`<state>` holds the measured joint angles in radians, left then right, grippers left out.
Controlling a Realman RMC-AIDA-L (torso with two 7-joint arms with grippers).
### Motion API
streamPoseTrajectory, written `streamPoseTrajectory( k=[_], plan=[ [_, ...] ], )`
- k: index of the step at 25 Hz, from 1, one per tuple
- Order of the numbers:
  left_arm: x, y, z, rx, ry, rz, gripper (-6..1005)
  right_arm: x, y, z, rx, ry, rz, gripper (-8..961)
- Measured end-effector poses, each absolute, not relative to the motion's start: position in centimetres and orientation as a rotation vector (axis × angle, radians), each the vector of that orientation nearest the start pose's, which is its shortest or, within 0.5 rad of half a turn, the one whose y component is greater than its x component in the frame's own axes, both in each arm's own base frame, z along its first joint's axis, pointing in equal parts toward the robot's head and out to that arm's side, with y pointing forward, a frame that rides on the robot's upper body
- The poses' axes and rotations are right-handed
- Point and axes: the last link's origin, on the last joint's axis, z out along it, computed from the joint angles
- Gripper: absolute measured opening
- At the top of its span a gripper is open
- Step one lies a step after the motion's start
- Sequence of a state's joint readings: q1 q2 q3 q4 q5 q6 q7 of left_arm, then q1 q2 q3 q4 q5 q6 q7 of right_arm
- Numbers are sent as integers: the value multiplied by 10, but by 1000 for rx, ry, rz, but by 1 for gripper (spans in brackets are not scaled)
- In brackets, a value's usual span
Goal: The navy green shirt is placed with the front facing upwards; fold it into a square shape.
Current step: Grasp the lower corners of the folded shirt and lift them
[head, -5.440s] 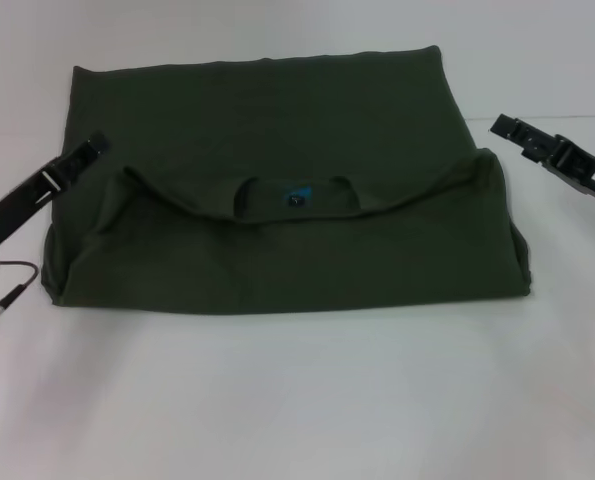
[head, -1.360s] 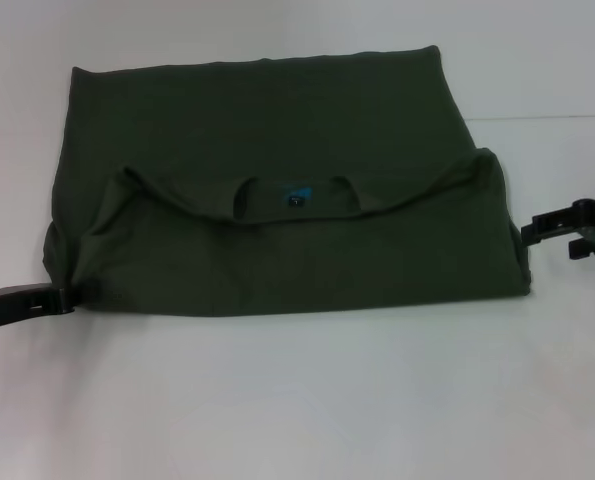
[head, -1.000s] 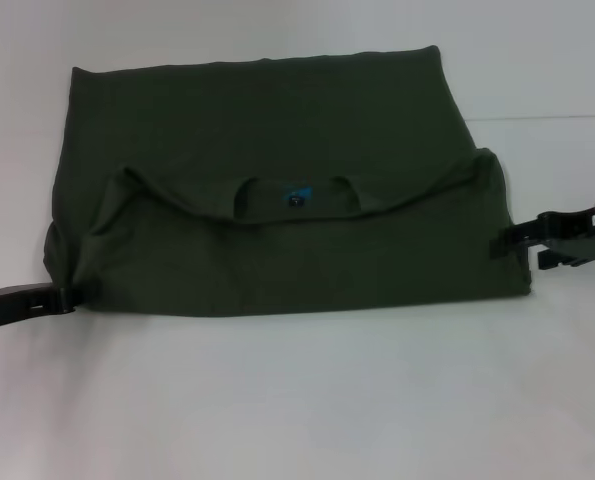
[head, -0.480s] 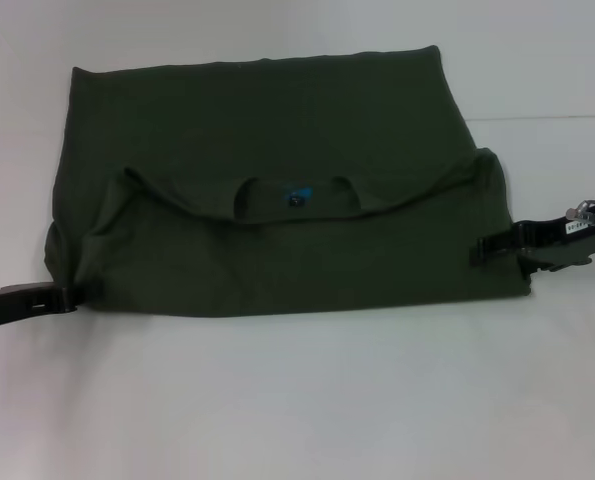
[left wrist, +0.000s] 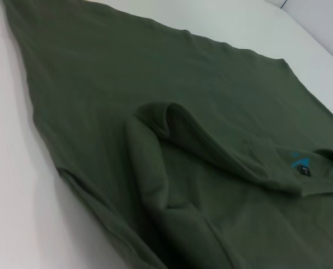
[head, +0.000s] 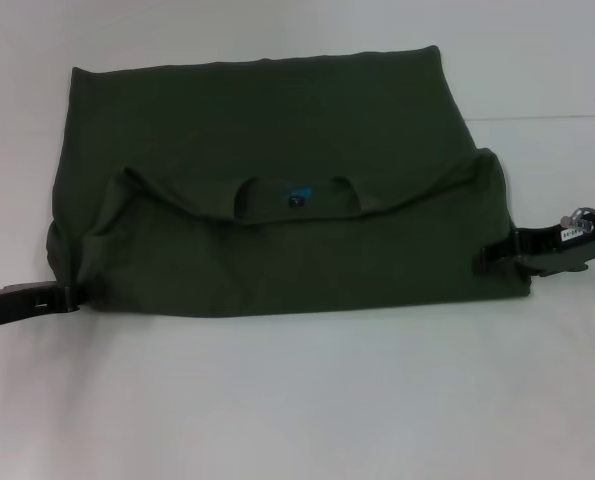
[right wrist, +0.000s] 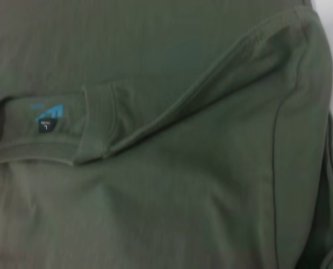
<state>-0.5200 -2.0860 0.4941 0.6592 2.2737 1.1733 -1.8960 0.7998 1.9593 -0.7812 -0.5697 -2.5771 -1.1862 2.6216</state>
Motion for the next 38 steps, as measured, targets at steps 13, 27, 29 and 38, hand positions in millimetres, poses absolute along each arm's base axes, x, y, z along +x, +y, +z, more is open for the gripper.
streamPoseTrajectory(
  k=[13, 27, 29, 38],
  plan=[
    [-340, 349, 16, -2139, -1394, -437, 52, 284, 411, 23, -2066, 1732, -19, 435],
    [-340, 350, 17, -2136, -1402, -438, 52, 287, 410, 28, -2062, 1732, -27, 43],
    [-340, 350, 17, -2133, -1408, -440, 52, 287, 410, 30, -2068, 1734, -27, 37],
    [-335, 348, 22, -2167, -1447, -456, 52, 289, 401, 46, -2095, 1749, -48, 32]
  ],
)
